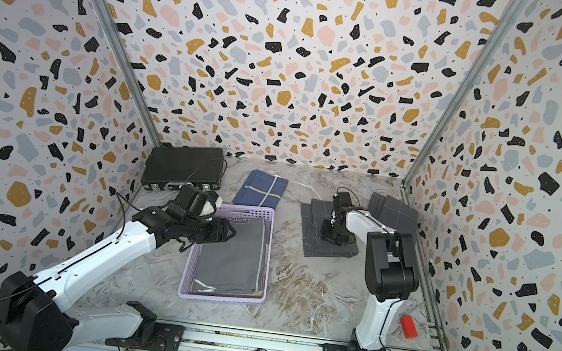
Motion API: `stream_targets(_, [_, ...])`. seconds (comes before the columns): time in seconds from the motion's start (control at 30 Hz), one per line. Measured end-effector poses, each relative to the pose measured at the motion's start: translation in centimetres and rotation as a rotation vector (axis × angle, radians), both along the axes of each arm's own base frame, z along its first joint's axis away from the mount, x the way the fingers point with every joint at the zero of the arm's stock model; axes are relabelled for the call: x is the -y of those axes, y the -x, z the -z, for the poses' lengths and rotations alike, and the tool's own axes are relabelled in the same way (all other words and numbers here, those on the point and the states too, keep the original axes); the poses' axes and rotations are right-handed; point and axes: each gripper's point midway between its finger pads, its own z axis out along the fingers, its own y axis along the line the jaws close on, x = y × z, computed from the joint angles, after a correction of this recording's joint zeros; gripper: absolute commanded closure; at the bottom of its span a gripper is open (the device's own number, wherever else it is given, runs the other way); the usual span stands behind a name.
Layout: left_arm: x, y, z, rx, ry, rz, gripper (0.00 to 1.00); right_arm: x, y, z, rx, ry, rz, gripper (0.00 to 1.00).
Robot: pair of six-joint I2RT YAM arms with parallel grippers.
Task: Put the folded pillowcase in the basket
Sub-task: Move the pillowcase to the center of the board, then pick up the pillowcase from the center of the board.
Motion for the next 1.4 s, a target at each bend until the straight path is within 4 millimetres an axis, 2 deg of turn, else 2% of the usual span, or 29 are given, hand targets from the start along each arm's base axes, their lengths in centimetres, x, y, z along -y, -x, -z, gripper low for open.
stream_targets(0.1, [2.6, 1.0, -0.5, 0.006, -0.016, 0.075, 0.36, -2.2, 4.7, -0.1, -0.023, -0.057, -0.037, 0.63])
stream_targets(0.2, [5.3, 1.6, -1.9, 0.035, -0.028, 0.133, 0.36, -3.5, 9.2, -0.1, -0.052, -0.107, -0.060, 0.62])
stream_targets(0.3, [7.2, 1.9, -3.3, 0.070, -0.032, 0.168, 0.36, -2.5, 12.6, -0.3, -0.073, -0.112, -0.032, 0.59])
stream_targets(0.43, [7.9, 2.2, -4.0, 0.086, -0.054, 0.169, 0.36, -0.8, 15.0, -1.7, -0.054, -0.103, 0.018, 0.56])
stream_targets(0.53, [8.6, 2.0, -4.3, 0.086, -0.081, 0.176, 0.35, 0.0, 14.8, -4.3, 0.022, -0.089, 0.032, 0.48])
stream_targets(0.63, [10.3, 0.9, -4.1, 0.079, -0.110, 0.194, 0.35, 0.6, 13.4, -7.3, 0.112, -0.059, 0.038, 0.40])
stream_targets(0.73, [12.4, -0.7, -3.4, 0.066, -0.142, 0.215, 0.35, 1.7, 12.1, -8.6, 0.169, -0.018, 0.064, 0.33])
stream_targets(0.87, [15.6, -3.3, -1.5, 0.037, -0.190, 0.235, 0.35, 4.6, 11.7, -7.4, 0.146, 0.069, 0.135, 0.14])
stream_targets(1.0, [18.4, -5.3, 1.0, 0.002, -0.223, 0.249, 0.33, 6.9, 11.7, -6.2, 0.120, 0.127, 0.195, 0.08])
stream_targets(1.1, [19.7, -5.9, 3.6, -0.037, -0.263, 0.250, 0.32, 8.1, 11.6, -5.8, 0.115, 0.151, 0.221, 0.06])
stream_targets(1.27, [19.2, -5.4, 8.4, -0.127, -0.380, 0.218, 0.29, 9.3, 11.9, -4.2, 0.083, 0.161, 0.242, 0.06])
stream_targets(1.4, [18.8, -5.2, 10.7, -0.179, -0.427, 0.174, 0.26, 9.4, 13.0, -1.9, 0.022, 0.152, 0.240, 0.06])
